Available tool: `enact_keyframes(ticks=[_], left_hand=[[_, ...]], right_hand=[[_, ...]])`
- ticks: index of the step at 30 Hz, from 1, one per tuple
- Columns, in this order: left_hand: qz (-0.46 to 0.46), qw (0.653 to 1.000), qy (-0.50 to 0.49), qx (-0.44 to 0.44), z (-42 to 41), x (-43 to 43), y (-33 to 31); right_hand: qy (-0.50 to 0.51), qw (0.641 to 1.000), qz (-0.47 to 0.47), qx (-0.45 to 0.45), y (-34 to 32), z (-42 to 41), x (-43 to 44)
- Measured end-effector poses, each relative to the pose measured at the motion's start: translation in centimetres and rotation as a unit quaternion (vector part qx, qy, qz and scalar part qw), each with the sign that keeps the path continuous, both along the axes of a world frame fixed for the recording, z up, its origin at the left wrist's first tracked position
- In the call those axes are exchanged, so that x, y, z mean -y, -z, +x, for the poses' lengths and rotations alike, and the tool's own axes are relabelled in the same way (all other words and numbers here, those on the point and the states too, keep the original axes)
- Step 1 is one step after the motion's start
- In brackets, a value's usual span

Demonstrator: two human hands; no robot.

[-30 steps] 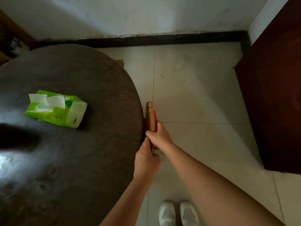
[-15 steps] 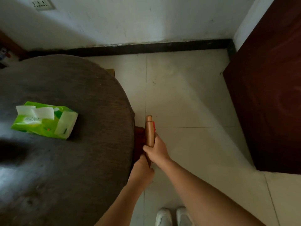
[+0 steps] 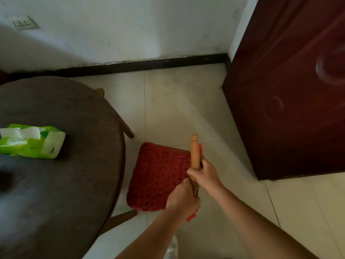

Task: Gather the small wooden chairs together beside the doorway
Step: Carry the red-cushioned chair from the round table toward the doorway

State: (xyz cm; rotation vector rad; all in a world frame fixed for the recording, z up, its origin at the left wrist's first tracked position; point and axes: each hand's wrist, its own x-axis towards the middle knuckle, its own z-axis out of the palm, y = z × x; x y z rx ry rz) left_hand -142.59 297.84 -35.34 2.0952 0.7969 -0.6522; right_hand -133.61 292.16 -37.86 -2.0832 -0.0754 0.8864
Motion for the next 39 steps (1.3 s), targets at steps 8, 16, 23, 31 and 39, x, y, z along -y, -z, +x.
enact_keyframes(ticks=[8, 16, 23, 31, 39], left_hand=[[-0.042, 0.997, 0.061, 0.006, 4.9, 15.4, -0.2], [0.006, 0.993, 0.117, 0.02, 8.8, 29.8, 0.9], [-0.007, 0.988, 0.155, 0.008, 10.5, 38.0, 2.5], [-0.215, 0.976, -0.042, -0.003, 11.0, 41.5, 5.3], [-0.258, 0.965, -0.041, -0.018, 10.8, 42.7, 5.3]], right_hand=[[0.071, 0.997, 0.029, -0.015, -1.3, 4.1, 16.8], [0.097, 0.993, 0.052, -0.038, 0.1, 7.9, 31.1], [0.123, 0.99, 0.042, -0.053, 1.5, 9.0, 39.7], [0.119, 0.99, 0.006, -0.079, 1.9, 10.0, 43.3], [0.191, 0.972, -0.002, -0.136, 1.6, 9.7, 44.0]])
